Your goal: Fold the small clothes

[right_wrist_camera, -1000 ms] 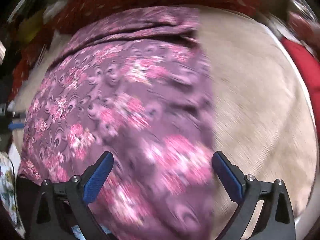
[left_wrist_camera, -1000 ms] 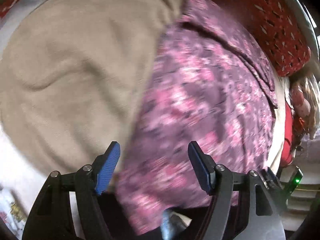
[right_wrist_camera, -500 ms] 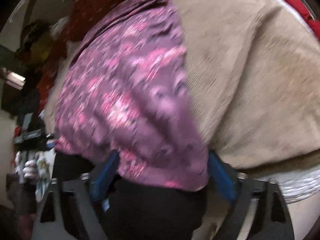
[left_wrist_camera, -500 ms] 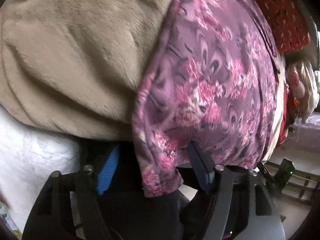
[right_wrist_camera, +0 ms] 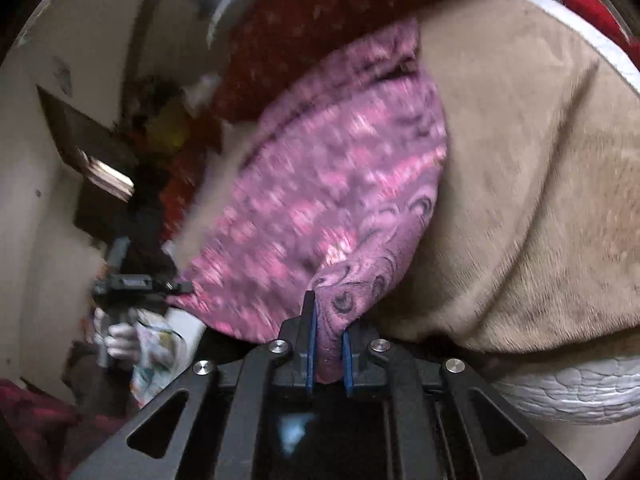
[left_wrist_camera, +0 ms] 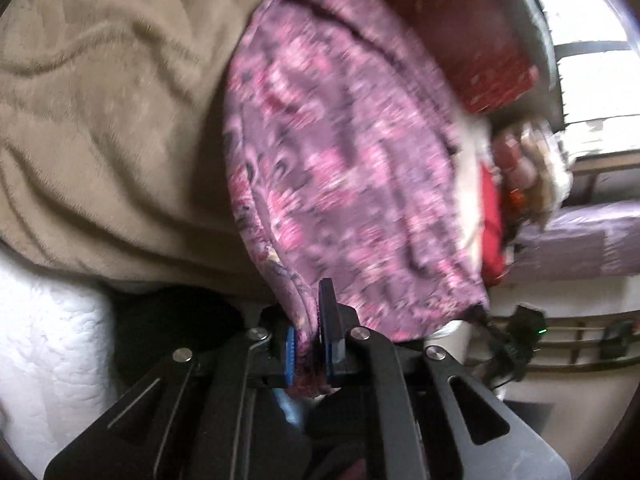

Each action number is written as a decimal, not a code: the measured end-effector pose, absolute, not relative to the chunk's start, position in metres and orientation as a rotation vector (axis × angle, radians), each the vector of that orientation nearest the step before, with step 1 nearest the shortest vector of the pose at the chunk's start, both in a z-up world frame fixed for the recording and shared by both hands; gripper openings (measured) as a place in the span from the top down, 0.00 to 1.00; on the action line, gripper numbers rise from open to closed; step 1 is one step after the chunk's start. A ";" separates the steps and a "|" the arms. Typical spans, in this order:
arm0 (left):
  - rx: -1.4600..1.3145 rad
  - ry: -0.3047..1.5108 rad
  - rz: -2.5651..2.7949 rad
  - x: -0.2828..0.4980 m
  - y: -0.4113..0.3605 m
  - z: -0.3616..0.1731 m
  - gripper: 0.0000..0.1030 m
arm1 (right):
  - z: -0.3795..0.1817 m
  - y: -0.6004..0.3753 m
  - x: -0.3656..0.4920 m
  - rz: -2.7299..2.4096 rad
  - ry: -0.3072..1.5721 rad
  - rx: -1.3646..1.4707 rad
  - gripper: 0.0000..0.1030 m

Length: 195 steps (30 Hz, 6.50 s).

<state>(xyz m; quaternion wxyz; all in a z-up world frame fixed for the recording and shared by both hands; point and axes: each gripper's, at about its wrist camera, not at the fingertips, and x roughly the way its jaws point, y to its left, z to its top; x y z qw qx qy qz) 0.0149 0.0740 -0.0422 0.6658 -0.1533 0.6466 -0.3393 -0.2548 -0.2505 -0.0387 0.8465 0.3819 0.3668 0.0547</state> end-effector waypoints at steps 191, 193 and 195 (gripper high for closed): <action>0.004 1.210 -0.538 0.301 -0.142 -0.028 0.23 | -0.036 -0.363 0.073 -0.340 0.716 0.578 0.38; -0.096 1.258 -0.512 0.310 -0.118 -0.034 0.23 | -0.055 -0.349 0.076 -0.327 0.784 0.541 0.30; -0.182 1.316 -0.496 0.321 -0.098 -0.041 0.23 | -0.056 -0.333 0.075 -0.334 0.770 0.393 0.30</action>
